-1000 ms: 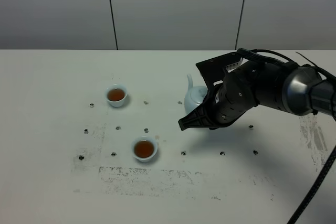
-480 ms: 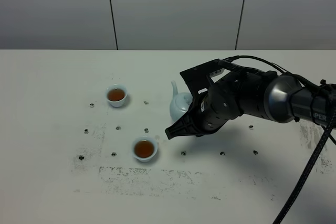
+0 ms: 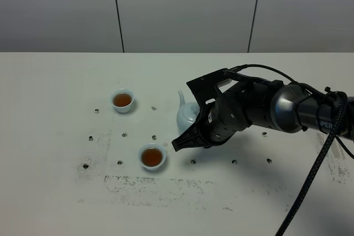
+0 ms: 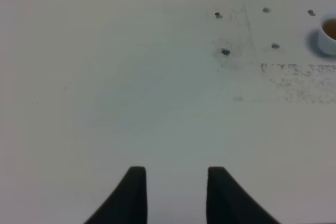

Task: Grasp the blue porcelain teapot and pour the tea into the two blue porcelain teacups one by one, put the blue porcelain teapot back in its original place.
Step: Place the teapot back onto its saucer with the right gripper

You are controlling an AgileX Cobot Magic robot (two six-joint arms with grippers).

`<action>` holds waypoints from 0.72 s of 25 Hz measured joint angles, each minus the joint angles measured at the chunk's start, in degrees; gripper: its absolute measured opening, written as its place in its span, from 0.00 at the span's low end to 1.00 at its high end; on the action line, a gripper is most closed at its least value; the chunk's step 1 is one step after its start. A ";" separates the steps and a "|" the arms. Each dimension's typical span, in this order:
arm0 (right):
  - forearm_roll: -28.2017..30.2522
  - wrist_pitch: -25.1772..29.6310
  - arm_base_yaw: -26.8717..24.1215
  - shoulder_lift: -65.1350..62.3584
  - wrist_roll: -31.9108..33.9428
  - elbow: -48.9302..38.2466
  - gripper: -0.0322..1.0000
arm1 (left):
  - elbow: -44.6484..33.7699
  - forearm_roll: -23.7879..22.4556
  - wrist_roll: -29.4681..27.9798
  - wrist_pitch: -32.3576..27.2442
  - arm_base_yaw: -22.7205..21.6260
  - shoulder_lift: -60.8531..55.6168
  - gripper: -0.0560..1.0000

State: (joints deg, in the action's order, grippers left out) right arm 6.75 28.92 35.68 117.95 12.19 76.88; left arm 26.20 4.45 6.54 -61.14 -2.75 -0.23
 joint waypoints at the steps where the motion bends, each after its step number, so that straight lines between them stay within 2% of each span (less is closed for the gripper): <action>1: 0.00 0.00 0.00 0.07 0.00 0.00 0.09 | 0.00 0.00 0.00 0.00 0.00 0.00 0.38; 18: 0.11 -0.14 0.00 0.43 1.29 0.00 0.10 | 0.00 0.00 0.00 0.00 0.00 0.00 0.38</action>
State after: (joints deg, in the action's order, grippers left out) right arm 6.86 28.78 35.68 118.38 13.48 76.88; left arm 26.20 4.45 6.54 -61.14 -2.75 -0.23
